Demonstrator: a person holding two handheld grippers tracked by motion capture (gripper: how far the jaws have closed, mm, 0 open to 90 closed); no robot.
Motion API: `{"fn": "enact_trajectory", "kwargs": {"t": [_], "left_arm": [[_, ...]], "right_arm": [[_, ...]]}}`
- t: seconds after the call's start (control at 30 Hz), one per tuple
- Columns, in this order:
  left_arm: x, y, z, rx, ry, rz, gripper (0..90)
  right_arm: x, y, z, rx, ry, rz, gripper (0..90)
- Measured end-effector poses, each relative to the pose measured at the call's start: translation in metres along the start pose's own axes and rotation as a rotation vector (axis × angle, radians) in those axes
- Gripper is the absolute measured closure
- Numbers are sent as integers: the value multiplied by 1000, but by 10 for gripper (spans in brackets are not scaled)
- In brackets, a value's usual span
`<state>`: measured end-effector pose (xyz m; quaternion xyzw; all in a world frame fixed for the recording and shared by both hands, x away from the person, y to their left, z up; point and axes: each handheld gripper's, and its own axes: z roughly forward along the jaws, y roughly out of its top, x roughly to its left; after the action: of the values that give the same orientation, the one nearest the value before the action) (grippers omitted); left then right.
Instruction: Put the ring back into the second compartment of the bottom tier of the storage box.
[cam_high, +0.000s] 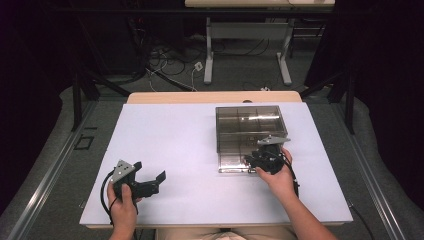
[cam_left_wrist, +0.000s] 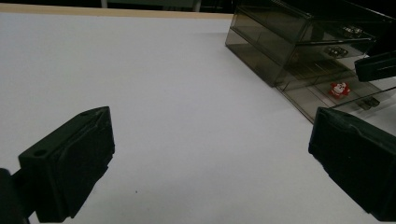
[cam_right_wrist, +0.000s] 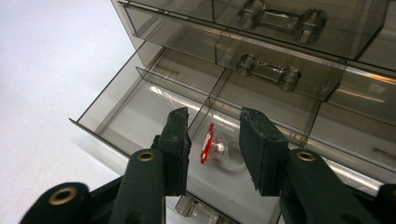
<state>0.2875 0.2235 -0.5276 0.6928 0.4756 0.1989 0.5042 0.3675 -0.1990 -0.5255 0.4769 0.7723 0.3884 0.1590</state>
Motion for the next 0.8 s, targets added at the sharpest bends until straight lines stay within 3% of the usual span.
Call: {"fn": "enact_trajectory", "kwargs": {"t": [0.4, 0.63, 0.8], "left_arm": [[0, 0, 1, 0, -1, 0, 7], [-1, 0, 1, 1, 1, 3, 7], [-1, 0, 1, -2, 2, 1, 7]], "right_arm": [[0, -1, -3, -3, -18, 12, 475], [5, -2, -10, -28, -9, 39, 351], [5, -2, -12, -32, 4, 50, 314]]}}
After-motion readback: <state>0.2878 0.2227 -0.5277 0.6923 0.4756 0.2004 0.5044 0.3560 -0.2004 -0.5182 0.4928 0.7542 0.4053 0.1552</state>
